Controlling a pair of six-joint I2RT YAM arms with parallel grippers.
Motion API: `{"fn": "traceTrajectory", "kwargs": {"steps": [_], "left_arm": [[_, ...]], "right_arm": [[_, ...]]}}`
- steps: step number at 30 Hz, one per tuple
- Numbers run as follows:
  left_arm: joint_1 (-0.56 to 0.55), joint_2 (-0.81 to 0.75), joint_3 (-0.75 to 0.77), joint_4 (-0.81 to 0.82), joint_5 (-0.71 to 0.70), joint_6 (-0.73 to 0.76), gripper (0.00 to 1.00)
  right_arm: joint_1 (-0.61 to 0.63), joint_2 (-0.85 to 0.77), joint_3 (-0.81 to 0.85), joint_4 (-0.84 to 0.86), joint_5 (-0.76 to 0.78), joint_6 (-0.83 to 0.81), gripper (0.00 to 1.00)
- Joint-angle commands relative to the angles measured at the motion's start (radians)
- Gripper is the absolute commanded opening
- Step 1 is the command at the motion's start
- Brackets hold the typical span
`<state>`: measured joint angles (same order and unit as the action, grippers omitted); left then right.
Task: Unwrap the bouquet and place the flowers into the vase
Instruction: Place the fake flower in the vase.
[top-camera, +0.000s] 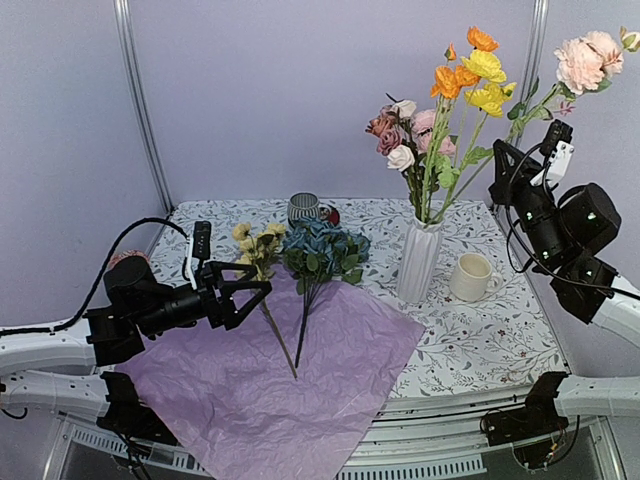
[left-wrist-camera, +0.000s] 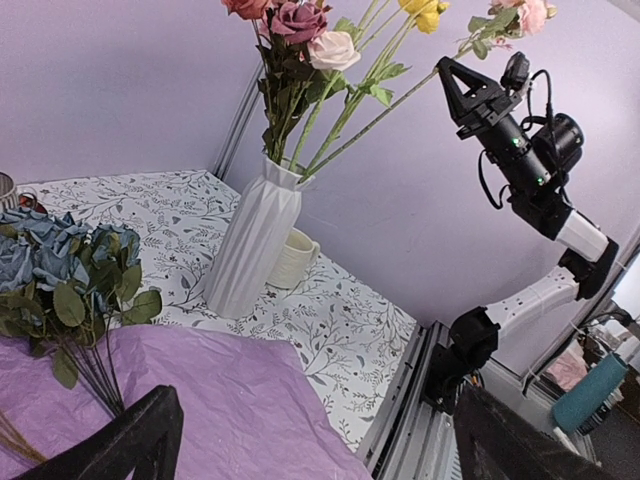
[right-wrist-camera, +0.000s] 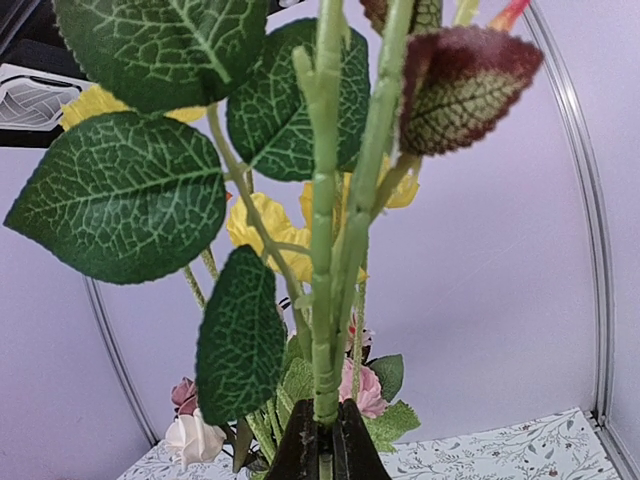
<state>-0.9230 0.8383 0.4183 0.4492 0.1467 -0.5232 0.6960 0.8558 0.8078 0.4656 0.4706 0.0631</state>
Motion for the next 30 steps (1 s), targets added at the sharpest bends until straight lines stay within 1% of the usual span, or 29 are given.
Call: {"fn": "traceTrajectory", "kwargs": {"steps": [1, 6, 11, 16, 19, 23, 30], "left_arm": [[-0.01, 0.004, 0.008, 0.005, -0.002, 0.005, 0.97], [-0.009, -0.002, 0.009, 0.002, -0.002, 0.005, 0.97], [-0.009, 0.0, 0.014, 0.0, -0.006, 0.011, 0.97], [-0.01, 0.004, 0.027, -0.009, 0.002, 0.013, 0.97], [-0.01, -0.002, 0.025, -0.018, 0.001, 0.014, 0.97], [-0.009, -0.01, 0.016, -0.018, -0.005, 0.012, 0.97], [-0.009, -0.006, 0.011, -0.012, -0.004, 0.009, 0.97]], "right_arm": [[-0.013, 0.005, 0.012, 0.073, -0.047, -0.024, 0.02], [-0.015, 0.006, -0.003, 0.104, -0.076, -0.052, 0.02], [-0.015, -0.003, -0.042, 0.172, -0.114, -0.109, 0.02], [-0.015, 0.003, -0.065, 0.194, -0.105, -0.141, 0.02], [-0.015, -0.004, -0.056, 0.162, -0.107, -0.143, 0.02], [-0.015, -0.019, -0.012, 0.046, -0.119, -0.118, 0.02], [-0.015, -0.06, 0.035, -0.103, -0.177, -0.084, 0.02]]}}
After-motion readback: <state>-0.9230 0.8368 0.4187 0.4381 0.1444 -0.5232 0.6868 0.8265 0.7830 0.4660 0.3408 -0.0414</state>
